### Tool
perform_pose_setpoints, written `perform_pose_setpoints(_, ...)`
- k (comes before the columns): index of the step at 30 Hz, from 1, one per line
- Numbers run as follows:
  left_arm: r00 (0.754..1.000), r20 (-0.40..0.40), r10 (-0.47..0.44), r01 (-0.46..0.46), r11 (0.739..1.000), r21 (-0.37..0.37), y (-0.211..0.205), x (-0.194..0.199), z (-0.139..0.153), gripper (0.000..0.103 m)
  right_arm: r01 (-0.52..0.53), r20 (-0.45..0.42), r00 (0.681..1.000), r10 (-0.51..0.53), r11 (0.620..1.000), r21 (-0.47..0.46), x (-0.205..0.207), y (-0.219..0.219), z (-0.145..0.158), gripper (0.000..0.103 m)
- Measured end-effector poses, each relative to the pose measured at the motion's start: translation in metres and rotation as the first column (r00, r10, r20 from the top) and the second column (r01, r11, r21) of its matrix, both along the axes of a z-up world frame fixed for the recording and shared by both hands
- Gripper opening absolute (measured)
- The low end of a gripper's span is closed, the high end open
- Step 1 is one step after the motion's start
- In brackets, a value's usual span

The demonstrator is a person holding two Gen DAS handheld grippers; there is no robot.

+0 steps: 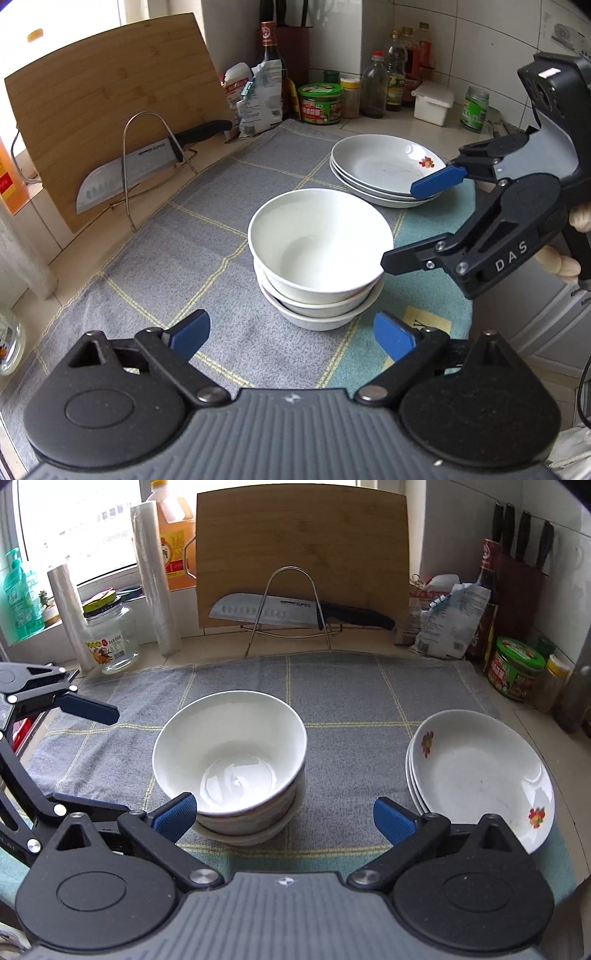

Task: Organize plates and bowls
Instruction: 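Grasp the rim of the three-bowl stack with the right gripper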

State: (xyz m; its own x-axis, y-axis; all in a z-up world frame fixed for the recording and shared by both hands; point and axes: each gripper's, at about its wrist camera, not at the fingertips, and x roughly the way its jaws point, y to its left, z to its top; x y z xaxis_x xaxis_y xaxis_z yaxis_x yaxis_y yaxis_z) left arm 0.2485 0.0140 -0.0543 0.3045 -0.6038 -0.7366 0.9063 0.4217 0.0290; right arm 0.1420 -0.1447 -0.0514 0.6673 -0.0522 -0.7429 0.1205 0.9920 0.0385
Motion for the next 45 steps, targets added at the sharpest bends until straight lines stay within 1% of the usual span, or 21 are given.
perform_pose_setpoints(2,1.000,-0.012,0.020,-0.020,1.000,-0.015,0.003,-0.001,0.000,0.096,0.014,0.001,1.000,-0.014,1.000,-0.006,-0.004,-0.001,-0.003,0.103)
perform_pose_setpoints(5,0.998,-0.027,0.061,-0.062,0.997,-0.036,0.005,-0.001,0.001,0.097,0.042,-0.006,0.999,-0.042,0.999,0.008,-0.007,-0.004,-0.008,0.103)
perform_pose_setpoints(8,0.994,-0.059,0.089,-0.092,0.994,-0.062,0.007,0.001,0.000,0.097,0.067,-0.008,0.998,-0.067,0.998,0.003,-0.009,-0.005,-0.013,0.103)
perform_pose_setpoints(10,0.994,-0.068,0.091,-0.096,0.993,-0.074,0.007,0.003,-0.002,0.098,0.068,0.000,0.998,-0.068,0.997,0.028,-0.012,-0.006,-0.014,0.103)
perform_pose_setpoints(12,0.994,-0.065,0.094,-0.098,0.993,-0.072,0.006,0.005,-0.006,0.099,0.060,0.011,0.998,-0.060,0.998,0.027,-0.013,-0.005,-0.016,0.103)
perform_pose_setpoints(15,0.993,-0.058,0.099,-0.102,0.993,-0.061,0.006,0.003,-0.013,0.099,0.027,0.014,1.000,-0.027,0.999,0.024,-0.014,-0.005,-0.022,0.103)
perform_pose_setpoints(18,0.991,-0.045,0.124,-0.125,0.992,-0.032,0.005,0.000,-0.020,0.099,-0.031,-0.007,0.999,0.032,0.999,0.021,-0.014,-0.006,-0.033,0.103)
perform_pose_setpoints(21,0.984,-0.066,0.167,-0.169,0.985,-0.028,0.005,0.000,-0.027,0.099,-0.089,-0.045,0.995,0.090,0.996,0.026,-0.010,-0.010,-0.046,0.103)
perform_pose_setpoints(24,0.977,-0.089,0.192,-0.194,0.981,-0.018,0.004,-0.001,-0.036,0.099,-0.144,-0.082,0.986,0.145,0.989,0.012,-0.003,-0.011,-0.058,0.103)
perform_pose_setpoints(27,0.980,-0.075,0.183,-0.183,0.983,-0.002,0.001,-0.003,-0.045,0.099,-0.179,-0.105,0.979,0.177,0.984,-0.011,0.006,-0.009,-0.066,0.103)
perform_pose_setpoints(30,0.986,-0.057,0.158,-0.158,0.987,-0.008,-0.002,-0.003,-0.055,0.099,-0.206,-0.132,0.972,0.195,0.976,-0.072,0.015,-0.005,-0.075,0.103)
perform_pose_setpoints(32,0.985,-0.062,0.163,-0.162,0.987,0.021,-0.008,-0.002,-0.063,0.099,-0.248,-0.138,0.962,0.234,0.964,-0.094,0.017,-0.003,-0.078,0.103)
perform_pose_setpoints(34,0.984,-0.051,0.169,-0.167,0.985,0.036,-0.011,-0.005,-0.066,0.098,-0.295,-0.141,0.950,0.280,0.951,-0.097,0.019,-0.004,-0.077,0.103)
perform_pose_setpoints(36,0.984,-0.030,0.175,-0.174,0.984,0.045,-0.014,-0.008,-0.066,0.098,-0.347,-0.153,0.931,0.332,0.935,-0.079,0.024,-0.010,-0.077,0.103)
perform_pose_setpoints(38,0.980,-0.013,0.196,-0.195,0.979,0.053,-0.018,-0.009,-0.065,0.099,-0.386,-0.158,0.913,0.376,0.922,-0.037,0.029,-0.017,-0.079,0.103)
perform_pose_setpoints(41,0.970,-0.017,0.244,-0.242,0.967,0.079,-0.025,-0.008,-0.067,0.098,-0.470,-0.148,0.875,0.461,0.882,-0.033,0.031,-0.021,-0.079,0.103)
perform_pose_setpoints(43,0.968,-0.023,0.251,-0.248,0.964,0.094,-0.029,-0.009,-0.071,0.098,-0.494,-0.151,0.862,0.485,0.869,-0.032,0.032,-0.022,-0.079,0.103)
perform_pose_setpoints(45,0.968,-0.003,0.251,-0.249,0.961,0.122,-0.036,-0.013,-0.072,0.098,-0.515,-0.155,0.849,0.505,0.857,-0.030,0.032,-0.023,-0.078,0.103)
